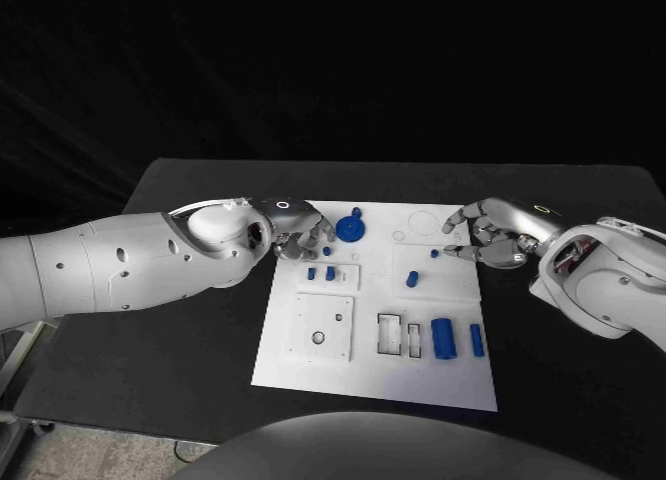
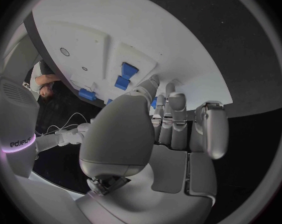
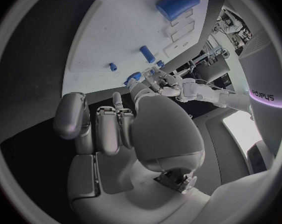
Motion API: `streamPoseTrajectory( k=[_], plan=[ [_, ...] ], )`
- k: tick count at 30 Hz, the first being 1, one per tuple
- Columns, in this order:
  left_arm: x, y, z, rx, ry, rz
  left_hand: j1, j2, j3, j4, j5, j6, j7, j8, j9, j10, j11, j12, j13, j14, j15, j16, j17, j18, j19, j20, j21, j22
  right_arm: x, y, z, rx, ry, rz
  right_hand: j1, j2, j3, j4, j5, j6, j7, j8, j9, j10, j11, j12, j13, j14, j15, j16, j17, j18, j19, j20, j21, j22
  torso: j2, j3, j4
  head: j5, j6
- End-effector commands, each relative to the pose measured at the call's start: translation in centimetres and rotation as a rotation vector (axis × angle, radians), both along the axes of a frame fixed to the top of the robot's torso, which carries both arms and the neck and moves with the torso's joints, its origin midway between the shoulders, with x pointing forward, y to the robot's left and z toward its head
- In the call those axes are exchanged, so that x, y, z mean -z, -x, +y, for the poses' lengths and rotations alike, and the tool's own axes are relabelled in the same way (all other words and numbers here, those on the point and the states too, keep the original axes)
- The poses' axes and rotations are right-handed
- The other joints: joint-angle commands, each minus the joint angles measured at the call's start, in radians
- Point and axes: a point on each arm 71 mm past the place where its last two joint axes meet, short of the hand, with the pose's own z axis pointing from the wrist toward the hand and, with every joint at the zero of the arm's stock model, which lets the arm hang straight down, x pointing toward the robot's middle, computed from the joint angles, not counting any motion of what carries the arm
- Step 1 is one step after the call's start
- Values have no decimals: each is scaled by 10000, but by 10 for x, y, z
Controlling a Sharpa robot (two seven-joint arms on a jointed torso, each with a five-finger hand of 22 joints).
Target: Assemble the parts on the task board
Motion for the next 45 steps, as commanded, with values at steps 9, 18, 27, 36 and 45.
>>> streamPoseTrajectory(
  k=[9, 18, 27, 36, 45],
  plan=[
    [-8, -10, 31, -658, 401, -1384, 189, -100, 7, 6, -288, -152, -114, 876, 441, -365, -163, 536, 560, -188, -135, -177, -356, -14, -80, 63, -169, 2124, -4, 1, -1, -104, 175, -15, 213, -78, 360, -37, 1480, 351, 4, 47, -111, -722, -42, -825, 873, 248, 74, -490, 565, 295, -264, -55, -636, 1145, 11, 2, -21, -27, 2],
    [-31, -6, 62, -1604, 3422, -1767, 97, -336, 12, 363, -398, -693, -2, 1556, 807, -1282, 119, 860, 986, -900, 46, -796, -1181, 94, -453, 8, -657, 1986, -25, -3, 3, -468, 737, -134, 636, -835, 1728, -556, 4748, 1810, -51, 692, 274, -4679, 50, -7082, -4151, -495, 111, -2308, -881, 581, -981, -46, -2665, 577, 29, -41, 16, -213, 2],
    [-59, -2, 61, -2054, 9990, -158, -1005, 72, -1297, 1484, 583, -754, 920, 2373, 727, -3382, 864, 2135, 2005, -3236, 835, -1194, -1781, 502, -3261, 474, -3485, 1223, -43, -14, 14, -950, 2296, -709, 473, -1121, 1998, -960, 3843, 1195, -58, 610, 687, -6373, 486, -9170, -5641, -1981, 313, -4907, -2900, 926, -2390, 120, -5368, -11, 30, -175, 120, -465, 2],
    [-68, 8, 47, -1519, 13680, 1069, -1246, 684, -2767, 1532, 1255, -192, 1077, 2699, -210, -4131, 396, 2855, 1489, -5832, 1213, -3425, -3236, 1006, -9053, 783, -9910, -1161, -28, -11, 22, -1473, 3486, -1526, -21, -1367, 1928, -909, 3087, 709, -328, 130, 661, -6870, 691, -10263, -6746, -2154, 501, -5031, -3201, 933, -2443, 283, -5572, 37, 41, -232, 188, -635, 2],
    [-60, 10, 44, -1328, 14104, 2056, -792, 1293, -3826, 1539, 1449, -640, 1110, 2441, -1148, -5021, 500, 2774, 80, -6190, 1478, -4823, -4698, 1221, -8476, 1277, -11347, -2308, -13, -9, 30, -1721, 3921, -1791, -195, -1434, 1580, -708, 1280, 726, -380, -1079, -323, -6385, 664, -11239, -8276, -475, 411, -1976, -1120, 346, -382, 256, -1695, 1169, 56, -213, 255, -723, 2]
  ],
)
